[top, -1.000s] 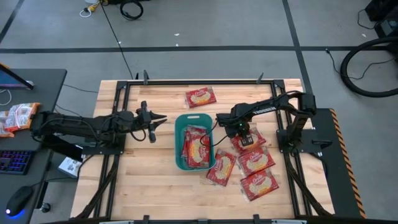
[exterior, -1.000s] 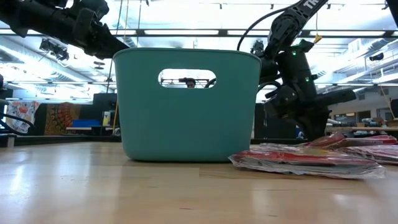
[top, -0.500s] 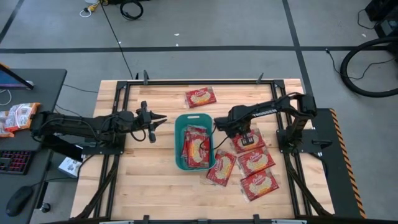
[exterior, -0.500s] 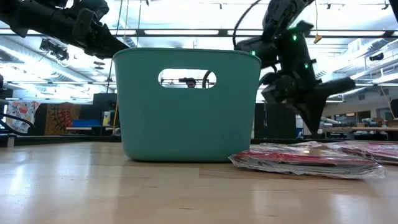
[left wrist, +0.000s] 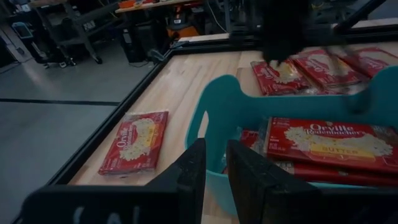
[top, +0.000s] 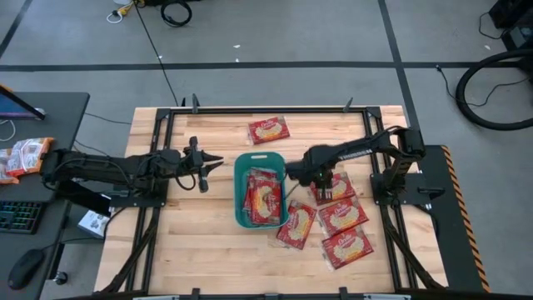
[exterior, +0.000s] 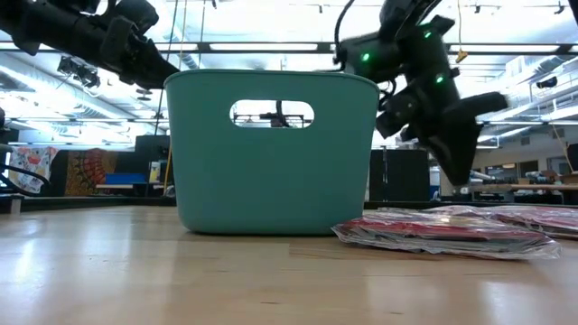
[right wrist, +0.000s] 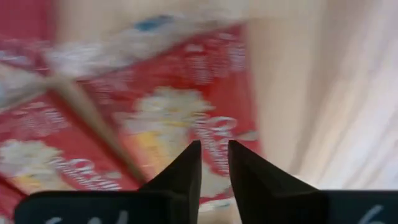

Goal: Sort popcorn bags into baskets
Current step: Put the red popcorn bag into the green bin

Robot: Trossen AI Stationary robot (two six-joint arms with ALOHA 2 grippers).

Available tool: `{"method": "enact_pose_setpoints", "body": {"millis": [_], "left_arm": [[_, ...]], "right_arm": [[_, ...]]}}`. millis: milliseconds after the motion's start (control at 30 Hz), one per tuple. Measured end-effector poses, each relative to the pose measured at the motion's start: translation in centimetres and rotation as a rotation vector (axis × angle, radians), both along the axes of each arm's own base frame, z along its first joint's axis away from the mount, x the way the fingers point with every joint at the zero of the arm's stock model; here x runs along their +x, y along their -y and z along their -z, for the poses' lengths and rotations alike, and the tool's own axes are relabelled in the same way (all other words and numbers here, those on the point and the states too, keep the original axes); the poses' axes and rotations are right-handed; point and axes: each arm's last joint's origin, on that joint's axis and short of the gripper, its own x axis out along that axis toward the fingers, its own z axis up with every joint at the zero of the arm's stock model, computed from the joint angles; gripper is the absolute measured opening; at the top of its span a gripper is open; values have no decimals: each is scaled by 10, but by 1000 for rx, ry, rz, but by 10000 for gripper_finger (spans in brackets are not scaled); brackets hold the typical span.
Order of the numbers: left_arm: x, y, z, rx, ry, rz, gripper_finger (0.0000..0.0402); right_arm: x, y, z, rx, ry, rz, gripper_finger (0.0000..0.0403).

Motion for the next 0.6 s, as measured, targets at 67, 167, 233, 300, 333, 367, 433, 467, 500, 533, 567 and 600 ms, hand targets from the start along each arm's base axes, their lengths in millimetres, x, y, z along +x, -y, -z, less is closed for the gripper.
{"method": "enact_pose_setpoints", "body": {"millis": [67,167,233,300,333,367,433,467,500,533,567,600], "left_arm": [[0,0,0,0,-4,0,69],[0,0,1,0,-8,0,69],[0,0,1,-1,-8,0,69],[0,0,1,-2,-9,3,69],[0,0,1,-5,-10,11,69],[0,0,1,-8,-13,14,69],[0,1,2,-21,-15,22,69],[0,1,2,-27,-16,25,69],[0,1,2,-28,-17,28,69],[0,1,2,-29,-19,28,69],[0,1,3,-29,-21,28,69],[0,1,3,-29,-22,28,69]], "right_arm": [[0,-16,0,-28,1,-24,95],[-1,-38,0,-104,21,-65,103],[-1,-51,0,-158,46,-83,108],[-3,-61,0,-211,62,-83,115],[-4,-65,0,-230,71,-76,121],[-5,-68,0,-245,79,-65,127],[-6,-75,-1,-274,96,-39,143],[-8,-79,-1,-290,105,-28,152],[-9,-83,0,-299,113,-20,162],[-11,-87,1,-312,118,-17,172],[-15,-91,4,-332,119,-18,181],[-18,-95,6,-351,120,-22,190]]}}
